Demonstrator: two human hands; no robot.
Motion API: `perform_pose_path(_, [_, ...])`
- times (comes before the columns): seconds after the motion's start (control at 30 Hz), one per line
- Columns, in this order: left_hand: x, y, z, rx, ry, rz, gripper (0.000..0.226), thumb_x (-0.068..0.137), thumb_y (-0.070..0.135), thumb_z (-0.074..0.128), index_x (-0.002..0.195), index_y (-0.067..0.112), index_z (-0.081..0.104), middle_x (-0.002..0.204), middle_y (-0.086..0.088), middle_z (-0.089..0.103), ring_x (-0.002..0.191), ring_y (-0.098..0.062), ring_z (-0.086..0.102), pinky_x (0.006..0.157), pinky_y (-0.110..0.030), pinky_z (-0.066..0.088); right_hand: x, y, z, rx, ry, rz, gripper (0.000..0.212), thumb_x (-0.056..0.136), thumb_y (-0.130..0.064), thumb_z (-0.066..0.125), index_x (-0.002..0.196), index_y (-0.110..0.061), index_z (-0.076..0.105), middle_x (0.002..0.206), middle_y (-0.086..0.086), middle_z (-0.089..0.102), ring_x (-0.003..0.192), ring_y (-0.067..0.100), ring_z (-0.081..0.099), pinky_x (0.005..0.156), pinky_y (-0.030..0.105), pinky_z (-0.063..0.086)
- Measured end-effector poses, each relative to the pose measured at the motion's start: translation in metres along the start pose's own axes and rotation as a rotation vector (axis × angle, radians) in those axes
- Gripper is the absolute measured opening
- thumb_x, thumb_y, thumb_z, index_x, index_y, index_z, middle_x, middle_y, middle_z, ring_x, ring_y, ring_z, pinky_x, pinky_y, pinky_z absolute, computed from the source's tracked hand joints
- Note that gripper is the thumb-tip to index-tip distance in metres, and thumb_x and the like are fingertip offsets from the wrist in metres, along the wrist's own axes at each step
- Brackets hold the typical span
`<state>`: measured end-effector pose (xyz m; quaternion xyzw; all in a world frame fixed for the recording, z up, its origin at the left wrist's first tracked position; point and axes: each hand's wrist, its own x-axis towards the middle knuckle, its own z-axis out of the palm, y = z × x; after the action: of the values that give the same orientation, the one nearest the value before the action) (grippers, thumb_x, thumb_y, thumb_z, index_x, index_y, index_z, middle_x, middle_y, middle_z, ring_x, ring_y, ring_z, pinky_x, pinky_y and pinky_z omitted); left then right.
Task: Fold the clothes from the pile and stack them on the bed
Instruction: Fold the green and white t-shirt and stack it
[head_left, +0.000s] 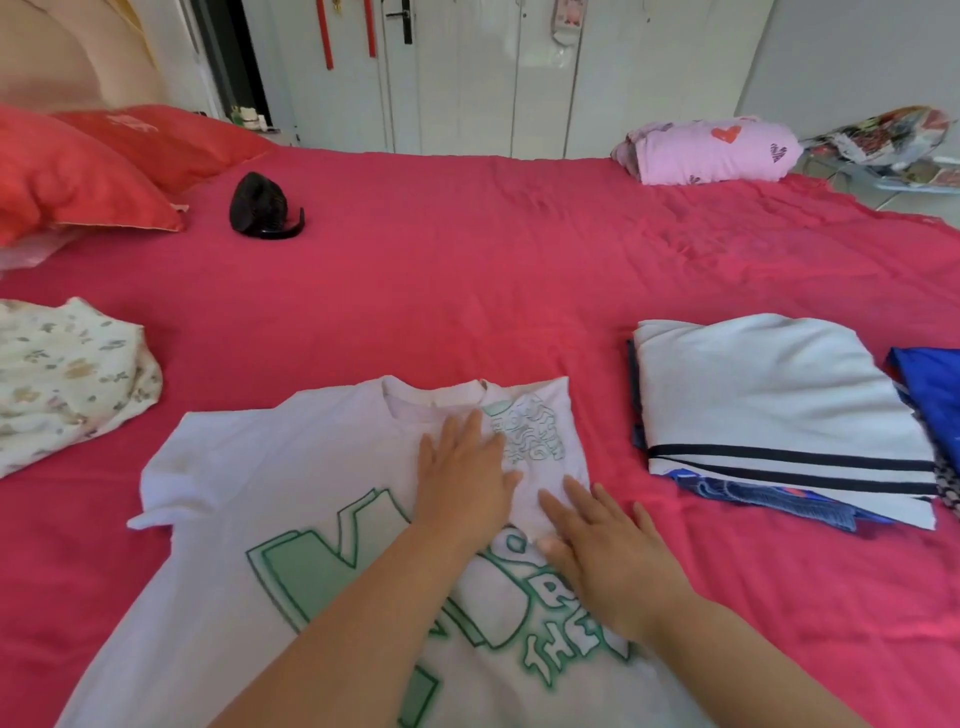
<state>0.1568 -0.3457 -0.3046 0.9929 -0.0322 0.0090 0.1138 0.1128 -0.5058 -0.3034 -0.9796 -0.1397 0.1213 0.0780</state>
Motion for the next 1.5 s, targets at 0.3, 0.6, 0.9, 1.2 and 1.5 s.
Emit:
perform_pose_path(0.3, [-0.047, -0.131, -0.058, -0.134, 0.477, -0.449, 0.046, 0.093, 0.03, 0.047, 0.138, 0.019, 0.042, 0.145, -0.006, 0.037, 0.133, -0.026, 0.029, 0.105, -0.04, 0.027, 0.014, -0.073, 0.004, 0.0, 0.275, -0.156, 0.053, 0.086, -0.047, 0.027, 0.11, -0.023, 0.067, 0.117, 0.006, 0.065, 0.113, 0.032, 0.059, 0.089, 0.052, 0.045])
perform_pose_path(0.6, [-0.066, -0.22, -0.061, -0.425, 0.192, -0.883, 0.073, 0.082, 0.045, 0.06, 0.137, 0.006, 0.033, 0.131, -0.016, 0.048, 0.122, -0.035, 0.044, 0.098, -0.042, 0.039, 0.053, -0.197, 0.012, 0.048, 0.074, -0.359, 0.048, 0.099, -0.043, 0.017, 0.147, -0.037, 0.01, 0.158, -0.005, 0.001, 0.145, 0.018, -0.004, 0.116, 0.038, -0.001])
perform_pose_path(0.9, [-0.057, -0.214, -0.082, -1.296, 0.49, -0.768, 0.032, 0.081, 0.0, 0.06, 0.112, 0.001, 0.06, 0.089, -0.009, 0.061, 0.082, -0.025, 0.059, 0.076, -0.034, 0.05, 0.08, -0.225, 0.005, 0.412, 0.135, -0.334, 0.038, 0.1, -0.026, 0.034, 0.116, -0.002, 0.057, 0.122, 0.013, 0.06, 0.117, 0.029, 0.051, 0.096, 0.032, 0.038])
perform_pose_path(1.2, [-0.075, -0.131, -0.059, -0.395, 0.266, 0.164, 0.024, 0.082, 0.018, 0.044, 0.1, 0.014, 0.059, 0.099, -0.002, 0.061, 0.092, -0.02, 0.054, 0.074, -0.033, 0.043, 0.101, -0.209, -0.037, 1.525, -0.147, 0.236, 0.022, 0.089, -0.021, 0.059, 0.099, -0.001, 0.061, 0.076, 0.015, 0.064, 0.075, 0.022, 0.063, 0.066, 0.033, 0.051])
perform_pose_path(1.5, [-0.055, -0.162, -0.05, -0.383, 0.254, -0.196, 0.046, 0.092, 0.03, 0.051, 0.137, 0.02, 0.044, 0.131, -0.004, 0.046, 0.12, -0.02, 0.042, 0.098, -0.026, 0.031, 0.092, -0.138, -0.024, 0.612, 0.307, 0.11, 0.037, 0.087, -0.012, 0.053, 0.124, -0.015, 0.052, 0.107, -0.001, 0.059, 0.089, 0.012, 0.051, 0.075, 0.023, 0.035])
